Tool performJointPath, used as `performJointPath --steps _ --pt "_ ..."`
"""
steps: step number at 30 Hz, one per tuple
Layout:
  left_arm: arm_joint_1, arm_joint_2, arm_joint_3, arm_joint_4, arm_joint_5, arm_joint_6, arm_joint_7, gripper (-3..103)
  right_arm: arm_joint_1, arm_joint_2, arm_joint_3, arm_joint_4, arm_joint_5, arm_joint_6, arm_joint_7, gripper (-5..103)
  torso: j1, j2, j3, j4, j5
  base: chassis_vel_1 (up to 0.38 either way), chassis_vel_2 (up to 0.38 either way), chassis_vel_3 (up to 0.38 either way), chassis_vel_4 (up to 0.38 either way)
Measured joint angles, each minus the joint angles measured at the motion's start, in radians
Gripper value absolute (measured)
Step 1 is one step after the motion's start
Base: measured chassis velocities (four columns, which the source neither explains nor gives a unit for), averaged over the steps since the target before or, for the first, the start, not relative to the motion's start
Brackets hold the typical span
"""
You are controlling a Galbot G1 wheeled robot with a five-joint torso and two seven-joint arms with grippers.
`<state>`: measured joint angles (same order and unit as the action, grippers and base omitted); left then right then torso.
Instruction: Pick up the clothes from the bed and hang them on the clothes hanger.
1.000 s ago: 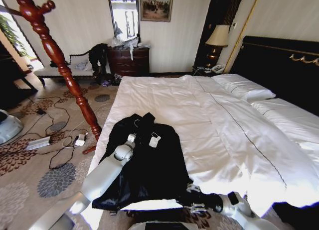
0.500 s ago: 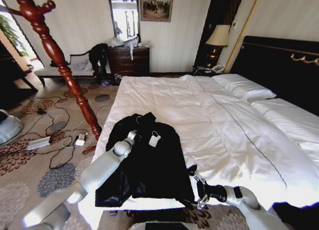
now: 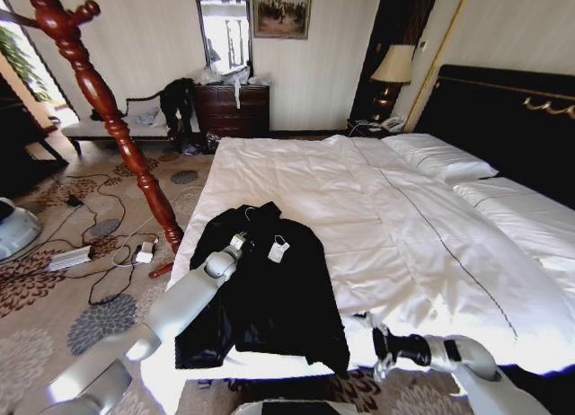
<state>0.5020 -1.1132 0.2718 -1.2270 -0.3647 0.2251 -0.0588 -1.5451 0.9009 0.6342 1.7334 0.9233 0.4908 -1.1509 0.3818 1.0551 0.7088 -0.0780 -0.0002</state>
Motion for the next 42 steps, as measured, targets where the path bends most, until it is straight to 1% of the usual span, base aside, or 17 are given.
performJointPath --steps 1,5,13,16,17,20,22,25,27,28,30,31,33,34,37,41,42 --pt "0.0 0.0 0.0 0.0 0.0 0.0 0.0 28 0.0 0.0 0.0 0.0 0.0 0.0 0.0 100 0.0 0.0 0.0 0.0 0.0 0.0 0.0 0.0 0.0" --pt "-0.056 -0.016 0.051 0.061 0.021 -0.033 0.007 28 0.049 0.035 -0.037 -0.014 -0.008 0.006 0.17 100 0.0 0.0 0.0 0.0004 0.0005 0.0 0.0 0.0 0.0" --pt "-0.054 -0.001 0.074 0.021 -0.046 -0.081 0.007 26 0.055 0.06 -0.04 -0.028 -0.039 0.01 0.178 100 0.0 0.0 0.0 -0.0001 0.0001 0.0 0.0 0.0 0.0" --pt "-0.002 0.037 0.06 -0.075 -0.069 -0.075 -0.015 41 0.062 0.062 -0.045 -0.03 -0.031 0.006 0.206 100 0.0 0.0 0.0 -0.0003 0.0 0.0 0.0 0.0 0.0" --pt "-0.002 0.037 0.06 -0.075 -0.069 -0.075 -0.015 41 0.062 0.062 -0.045 -0.03 -0.031 0.006 0.206 100 0.0 0.0 0.0 -0.0003 0.0 0.0 0.0 0.0 0.0" --pt "0.069 0.109 0.04 -0.205 -0.092 -0.031 -0.048 57 0.088 0.063 -0.067 -0.033 -0.008 -0.012 0.238 100 0.0 0.0 0.0 0.0002 -0.0001 0.0 0.0 0.0 0.0" --pt "0.08 0.122 0.035 -0.222 -0.096 -0.026 -0.052 57 0.093 0.064 -0.071 -0.034 -0.008 -0.014 0.24 100 0.0 0.0 0.0 0.0003 -0.0001 0.0 0.0 0.0 0.0" --pt "0.139 0.207 0.0 -0.32 -0.117 -0.02 -0.058 74 0.115 0.063 -0.092 -0.039 -0.008 -0.028 0.253 100 0.0 0.0 0.0 0.0002 0.0 0.0 0.0 0.0 0.0" --pt "0.15 0.223 -0.009 -0.338 -0.12 -0.02 -0.058 74 0.116 0.062 -0.093 -0.039 -0.008 -0.031 0.262 100 0.0 0.0 0.0 0.0002 -0.0001 0.0 0.0 0.0 0.0" --pt "0.18 0.266 -0.041 -0.394 -0.124 -0.023 -0.058 85 0.117 0.062 -0.094 -0.029 -0.02 -0.052 0.328 100 0.0 0.0 0.0 0.0002 0.0 0.0 0.0 0.0 0.0" --pt "0.224 0.293 -0.101 -0.453 -0.125 -0.026 -0.066 89 0.116 0.062 -0.091 -0.005 -0.058 -0.106 0.48 100 0.0 0.0 0.0 0.0 0.0001 0.0 0.0 0.0 0.0" --pt "0.224 0.293 -0.101 -0.453 -0.125 -0.026 -0.066 89 0.116 0.062 -0.091 -0.005 -0.058 -0.106 0.48 100 0.0 0.0 0.0 0.0 0.0001 0.0 0.0 0.0 0.0" --pt "0.315 0.297 -0.225 -0.521 -0.128 -0.022 -0.087 98 0.139 0.059 -0.108 0.017 -0.071 -0.188 0.736 100 0.0 0.0 0.0 -0.0009 0.0001 0.0 0.0 0.0 0.0" --pt "0.315 0.297 -0.225 -0.521 -0.128 -0.022 -0.087 98 0.139 0.059 -0.108 0.017 -0.071 -0.188 0.736 100 0.0 0.0 0.0 -0.0009 0.0001 0.0 0.0 0.0 0.0" --pt "0.442 0.241 -0.38 -0.526 -0.139 -0.01 -0.137 100 0.203 0.046 -0.169 0.043 0.012 -0.275 0.961 100 0.0 0.0 0.0 0.0019 0.0002 0.0 0.0 0.0 0.0" --pt "0.471 0.186 -0.443 -0.49 -0.175 0.0 -0.173 100 0.26 0.031 -0.206 0.068 0.084 -0.333 1.076 100 0.0 0.0 0.0 -0.0011 -0.0009 0.0 0.0 0.0 0.0" --pt "0.488 0.163 -0.481 -0.486 -0.19 0.004 -0.187 100 0.315 0.019 -0.25 0.073 0.117 -0.376 1.149 100 0.0 0.0 0.0 -0.0011 0.0 0.0 0.0 0.0 0.0"
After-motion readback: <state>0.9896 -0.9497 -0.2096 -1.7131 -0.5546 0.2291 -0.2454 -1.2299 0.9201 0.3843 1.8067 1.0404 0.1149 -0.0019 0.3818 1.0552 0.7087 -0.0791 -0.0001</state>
